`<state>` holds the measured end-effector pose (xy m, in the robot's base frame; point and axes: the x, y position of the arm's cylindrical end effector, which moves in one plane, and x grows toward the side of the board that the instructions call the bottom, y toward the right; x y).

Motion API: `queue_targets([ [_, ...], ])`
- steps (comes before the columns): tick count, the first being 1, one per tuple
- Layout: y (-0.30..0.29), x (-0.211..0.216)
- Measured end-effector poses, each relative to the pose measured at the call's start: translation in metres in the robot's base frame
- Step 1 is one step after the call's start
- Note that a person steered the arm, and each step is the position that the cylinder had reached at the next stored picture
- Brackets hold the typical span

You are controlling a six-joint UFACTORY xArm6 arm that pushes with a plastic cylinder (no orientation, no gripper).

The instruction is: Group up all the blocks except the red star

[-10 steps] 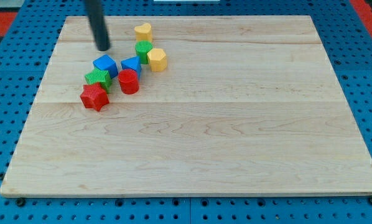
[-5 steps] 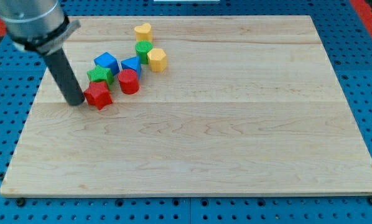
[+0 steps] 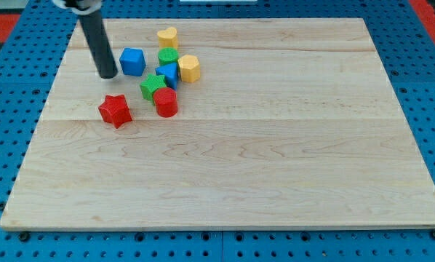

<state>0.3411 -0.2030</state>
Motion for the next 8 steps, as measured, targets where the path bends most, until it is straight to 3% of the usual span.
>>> queue_targets([
  [1,-0.008,-0.049],
  [3,0.056,-0.017],
  [5,0.086,-0.027],
  [6,0.042,-0.077],
  [7,0.059,-0.133],
  [8,0.110,-0.116],
])
